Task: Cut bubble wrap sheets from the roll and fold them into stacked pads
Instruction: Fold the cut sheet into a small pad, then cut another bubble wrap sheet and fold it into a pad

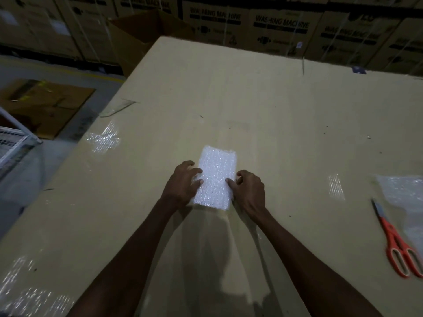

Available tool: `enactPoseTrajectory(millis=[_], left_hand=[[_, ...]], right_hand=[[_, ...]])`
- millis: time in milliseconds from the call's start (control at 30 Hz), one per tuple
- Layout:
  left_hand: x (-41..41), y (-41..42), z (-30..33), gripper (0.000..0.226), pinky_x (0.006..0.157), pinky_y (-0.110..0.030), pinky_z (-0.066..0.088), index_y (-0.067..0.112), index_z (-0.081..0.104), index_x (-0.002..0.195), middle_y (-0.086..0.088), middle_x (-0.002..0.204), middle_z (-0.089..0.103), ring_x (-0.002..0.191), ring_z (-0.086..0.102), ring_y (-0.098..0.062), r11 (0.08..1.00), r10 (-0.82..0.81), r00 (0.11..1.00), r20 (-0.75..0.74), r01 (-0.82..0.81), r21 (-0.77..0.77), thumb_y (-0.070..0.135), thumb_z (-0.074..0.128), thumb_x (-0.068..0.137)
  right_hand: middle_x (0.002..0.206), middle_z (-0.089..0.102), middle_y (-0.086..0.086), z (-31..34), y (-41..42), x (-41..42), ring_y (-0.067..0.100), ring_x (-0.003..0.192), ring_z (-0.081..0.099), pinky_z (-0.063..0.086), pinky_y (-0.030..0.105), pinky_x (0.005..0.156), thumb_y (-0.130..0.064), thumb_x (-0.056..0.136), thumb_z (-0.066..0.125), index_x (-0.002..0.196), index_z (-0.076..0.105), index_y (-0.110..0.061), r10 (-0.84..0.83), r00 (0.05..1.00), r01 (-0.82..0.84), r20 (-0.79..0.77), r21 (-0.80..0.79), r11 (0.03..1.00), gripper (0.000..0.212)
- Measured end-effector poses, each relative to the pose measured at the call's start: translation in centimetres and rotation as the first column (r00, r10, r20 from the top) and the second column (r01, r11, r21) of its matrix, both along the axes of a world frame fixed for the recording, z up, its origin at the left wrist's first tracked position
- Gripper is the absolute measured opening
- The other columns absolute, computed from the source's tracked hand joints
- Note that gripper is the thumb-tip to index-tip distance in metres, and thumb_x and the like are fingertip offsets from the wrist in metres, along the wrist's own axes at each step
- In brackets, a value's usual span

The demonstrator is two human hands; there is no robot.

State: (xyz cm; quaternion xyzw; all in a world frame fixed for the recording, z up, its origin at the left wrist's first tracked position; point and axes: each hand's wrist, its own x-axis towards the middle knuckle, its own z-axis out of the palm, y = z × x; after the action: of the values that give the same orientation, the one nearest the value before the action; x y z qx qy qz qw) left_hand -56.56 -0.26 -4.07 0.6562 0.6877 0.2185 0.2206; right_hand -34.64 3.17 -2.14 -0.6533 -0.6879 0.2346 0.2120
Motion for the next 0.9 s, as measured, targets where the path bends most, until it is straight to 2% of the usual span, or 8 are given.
enactPoseTrajectory(millis=[100,167,300,367,433,600,733,900], left_hand=[[0.7,0.3,0.2,0.061,0.108,-0.053,0.041,0.005,0.061,0.131,-0.021,0.146,0.048,0.136,0.044,-0.039,0.990,-0.072,0.993,-0.094,0.082,0.117,0.049,0.040,0.095],[1.6,0.6,0.5,0.061,0.108,-0.061,0.035,0.005,0.054,0.140,-0.017,0.153,0.044,0.142,0.038,-0.039,0.985,-0.119,0.975,-0.189,0.140,0.102,0.046,0.033,0.099],[2.0,0.8,-0.7,0.070,0.106,-0.066,0.034,0.009,0.047,0.146,-0.010,0.156,0.040,0.144,0.038,-0.032,0.984,-0.177,0.921,-0.348,0.172,-0.047,0.052,0.011,0.106],[1.7,0.7,-1.9,0.075,0.102,-0.068,0.037,0.010,0.051,0.144,-0.010,0.153,0.044,0.139,0.045,-0.032,0.982,-0.185,0.909,-0.373,0.154,-0.110,0.056,0.007,0.105],[1.5,0.7,-2.5,0.075,0.104,-0.069,0.033,0.013,0.049,0.146,-0.007,0.155,0.043,0.140,0.043,-0.032,0.982,-0.181,0.906,-0.383,0.145,-0.121,0.059,0.007,0.104],[2.0,1.3,-1.4,0.086,0.119,-0.058,-0.002,0.019,0.015,0.160,0.003,0.167,0.005,0.154,-0.005,-0.023,0.986,-0.167,0.927,-0.335,0.153,-0.069,0.064,-0.006,0.089],[3.6,0.8,0.4,0.086,0.120,-0.057,0.002,0.013,0.023,0.158,-0.003,0.167,0.014,0.154,0.000,-0.024,0.988,-0.112,0.952,-0.284,0.137,0.071,0.061,-0.001,0.091],[10.2,-0.7,1.8,0.080,0.122,-0.050,0.004,0.014,0.029,0.156,-0.002,0.166,0.018,0.154,0.002,-0.019,0.981,-0.071,0.986,-0.149,0.096,0.170,0.061,0.007,0.095]], right_hand=[[0.115,0.067,0.015,-0.5,-0.6,-0.2,0.034,0.098,0.065,0.053,0.041,0.080,-0.042,0.097,0.063,0.123,0.063,-0.004,0.111,0.993,-0.116,0.047,0.136,0.984,0.046],[0.133,0.061,0.020,-1.1,-0.8,-0.7,0.038,0.117,0.061,0.051,0.043,0.093,-0.046,0.098,0.056,0.135,0.057,-0.001,0.201,0.973,-0.216,0.111,0.142,0.966,0.058],[0.168,0.019,0.016,-2.3,-0.8,-1.4,0.032,0.155,0.020,0.020,0.047,0.123,-0.052,0.105,0.041,0.159,0.027,-0.003,0.341,0.906,-0.348,0.249,-0.017,0.937,0.074],[0.172,0.001,0.008,-2.7,-0.9,-1.2,0.025,0.158,0.003,0.008,0.046,0.126,-0.056,0.106,0.032,0.163,0.013,-0.010,0.357,0.890,-0.353,0.284,-0.068,0.933,0.076],[0.171,-0.005,0.005,-3.0,-1.1,-1.0,0.023,0.158,-0.002,0.002,0.044,0.127,-0.057,0.106,0.028,0.163,0.006,-0.013,0.365,0.885,-0.356,0.290,-0.087,0.931,0.076],[0.171,-0.009,0.008,-2.2,-1.1,-0.5,0.023,0.158,-0.006,-0.003,0.041,0.126,-0.057,0.107,0.025,0.163,-0.002,-0.013,0.399,0.874,-0.383,0.277,-0.110,0.917,0.076],[0.171,-0.006,0.008,-0.7,-1.8,2.1,0.022,0.158,-0.005,-0.003,0.042,0.126,-0.058,0.106,0.023,0.163,0.001,-0.013,0.406,0.866,-0.401,0.291,-0.082,0.913,0.076],[0.171,-0.003,0.007,1.4,-3.8,9.6,0.022,0.158,-0.005,0.001,0.047,0.126,-0.068,0.091,0.002,0.164,0.009,-0.013,0.357,0.867,-0.366,0.349,-0.041,0.930,0.092]])
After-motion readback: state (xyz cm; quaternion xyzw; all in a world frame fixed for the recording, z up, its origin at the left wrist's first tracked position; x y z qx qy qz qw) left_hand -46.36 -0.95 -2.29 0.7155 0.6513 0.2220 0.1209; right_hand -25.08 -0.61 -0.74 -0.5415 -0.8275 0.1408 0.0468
